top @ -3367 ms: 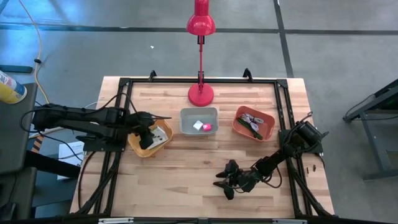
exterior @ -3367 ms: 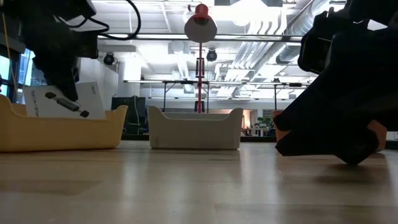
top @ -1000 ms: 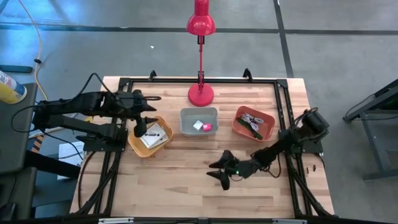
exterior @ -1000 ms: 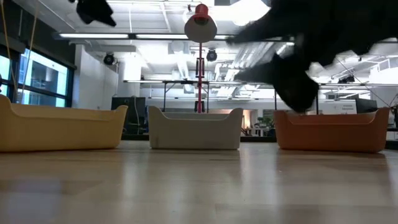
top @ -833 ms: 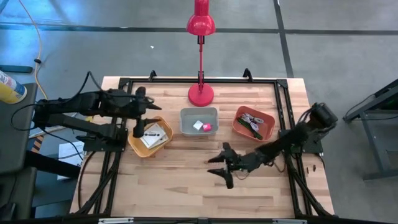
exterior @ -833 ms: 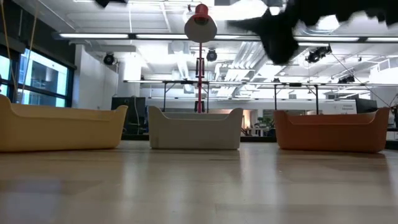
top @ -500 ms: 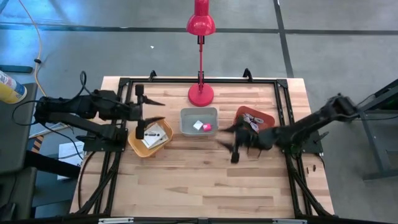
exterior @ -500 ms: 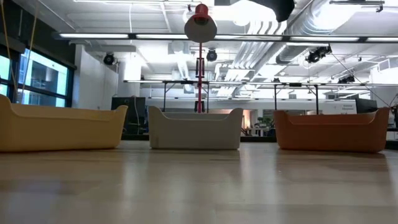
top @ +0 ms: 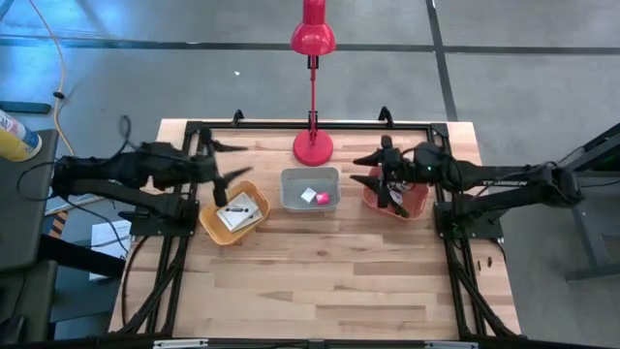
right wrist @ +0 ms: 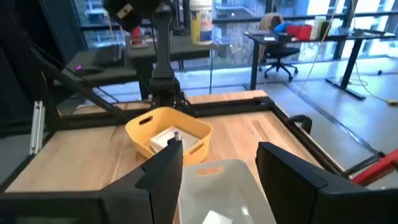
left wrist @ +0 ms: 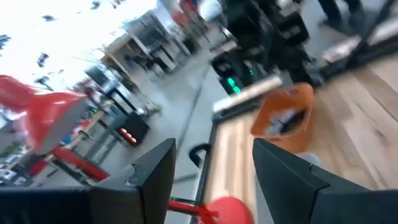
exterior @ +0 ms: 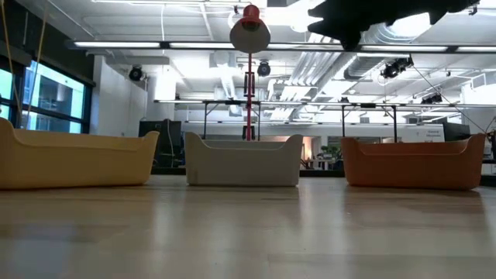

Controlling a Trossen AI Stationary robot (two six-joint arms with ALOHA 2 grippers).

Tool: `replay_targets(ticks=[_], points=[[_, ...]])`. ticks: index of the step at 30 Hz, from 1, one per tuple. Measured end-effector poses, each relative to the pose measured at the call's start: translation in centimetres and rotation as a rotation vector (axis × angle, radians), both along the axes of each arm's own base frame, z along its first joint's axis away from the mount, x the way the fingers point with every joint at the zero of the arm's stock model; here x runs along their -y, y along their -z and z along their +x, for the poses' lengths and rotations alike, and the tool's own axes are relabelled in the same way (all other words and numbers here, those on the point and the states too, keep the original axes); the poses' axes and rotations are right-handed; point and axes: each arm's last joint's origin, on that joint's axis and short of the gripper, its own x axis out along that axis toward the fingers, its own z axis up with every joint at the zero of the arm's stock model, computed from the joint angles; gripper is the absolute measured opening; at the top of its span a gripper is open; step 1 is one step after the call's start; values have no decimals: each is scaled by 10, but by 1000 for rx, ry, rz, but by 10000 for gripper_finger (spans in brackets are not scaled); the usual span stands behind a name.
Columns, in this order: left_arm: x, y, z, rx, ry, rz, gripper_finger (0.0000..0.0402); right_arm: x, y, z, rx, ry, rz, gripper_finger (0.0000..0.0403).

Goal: Pick and place items into bin
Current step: Return to Home Position

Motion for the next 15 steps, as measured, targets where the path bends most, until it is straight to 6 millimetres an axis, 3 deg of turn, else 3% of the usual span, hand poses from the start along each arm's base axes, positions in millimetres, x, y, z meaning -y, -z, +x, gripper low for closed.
replay_targets(ticks=[9, 15], points=[[-9, 25, -53, 121, 40, -3, 199, 20, 8, -24, 90, 148, -7, 194], [-8, 45, -71, 101, 49, -12, 201, 14, 39, -52, 198, 203, 57, 194]])
